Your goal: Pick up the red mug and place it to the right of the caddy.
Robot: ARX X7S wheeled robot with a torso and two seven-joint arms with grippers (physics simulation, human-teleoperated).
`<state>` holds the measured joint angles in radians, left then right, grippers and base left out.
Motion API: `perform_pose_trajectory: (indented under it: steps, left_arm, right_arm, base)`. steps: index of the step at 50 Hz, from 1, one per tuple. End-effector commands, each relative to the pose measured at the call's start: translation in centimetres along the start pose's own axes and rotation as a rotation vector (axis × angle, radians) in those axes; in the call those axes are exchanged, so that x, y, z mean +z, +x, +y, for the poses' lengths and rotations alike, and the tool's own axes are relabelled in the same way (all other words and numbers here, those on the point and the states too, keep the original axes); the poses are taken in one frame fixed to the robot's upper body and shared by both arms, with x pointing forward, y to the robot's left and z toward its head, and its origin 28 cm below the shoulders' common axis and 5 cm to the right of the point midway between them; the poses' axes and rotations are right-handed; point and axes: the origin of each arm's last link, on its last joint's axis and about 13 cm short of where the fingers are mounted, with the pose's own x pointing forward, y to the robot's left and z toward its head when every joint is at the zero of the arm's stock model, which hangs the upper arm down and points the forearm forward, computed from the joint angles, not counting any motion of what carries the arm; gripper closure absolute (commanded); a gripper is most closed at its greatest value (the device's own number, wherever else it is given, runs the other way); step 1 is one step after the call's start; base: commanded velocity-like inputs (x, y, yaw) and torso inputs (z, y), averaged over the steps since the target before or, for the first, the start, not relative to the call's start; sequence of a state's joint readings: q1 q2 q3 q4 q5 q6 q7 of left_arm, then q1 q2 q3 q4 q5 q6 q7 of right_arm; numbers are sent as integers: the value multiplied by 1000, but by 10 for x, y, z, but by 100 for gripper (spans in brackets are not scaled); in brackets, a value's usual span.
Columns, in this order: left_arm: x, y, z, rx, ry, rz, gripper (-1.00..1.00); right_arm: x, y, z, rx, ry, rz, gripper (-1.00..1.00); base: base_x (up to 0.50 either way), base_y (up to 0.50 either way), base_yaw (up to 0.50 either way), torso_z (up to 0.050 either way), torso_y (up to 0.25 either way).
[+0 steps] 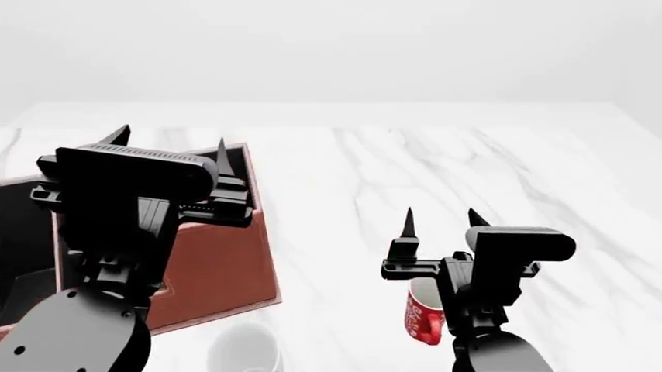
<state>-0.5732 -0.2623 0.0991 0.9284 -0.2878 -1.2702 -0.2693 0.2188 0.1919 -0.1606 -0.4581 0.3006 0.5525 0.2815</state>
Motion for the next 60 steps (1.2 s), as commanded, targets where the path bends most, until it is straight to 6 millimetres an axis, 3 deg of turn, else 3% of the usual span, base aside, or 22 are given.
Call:
perform_pose_trajectory:
  steps: [1, 11, 15, 20, 25, 36, 60]
  left_arm:
    - [2, -2, 3, 10, -23, -14, -100]
    - [1, -2, 3, 8, -24, -10, -100]
    - [1, -3, 3, 9, -26, -11, -100]
    - [1, -3, 2, 7, -25, -9, -100]
    - [1, -3, 1, 3, -22, -9, -100]
    - [2, -4, 4, 13, -24, -9, -100]
    - [3, -4, 4, 19, -19, -13, -100]
  right_arm:
    - [2, 1, -1, -6, 15, -5, -100]
    - [4, 1, -3, -28, 22, 16, -100]
    - [8, -8, -8, -92, -1, 3, -100]
    - [5, -34, -21, -59, 25, 12, -100]
    - [-2, -61, -31, -39, -57, 74, -100]
    - [-20, -88, -37, 32, -110, 137, -100]
    - [-52, -102, -40, 106, -165, 269, -100]
  base:
    - [0, 0, 0, 0, 0]
    - [100, 0, 0, 0, 1]
    - [0, 0, 0, 0, 0]
    - [0, 0, 0, 0, 0]
    - [0, 0, 0, 0, 0]
    - [0, 0, 0, 0, 0]
    - [0, 0, 0, 0, 0]
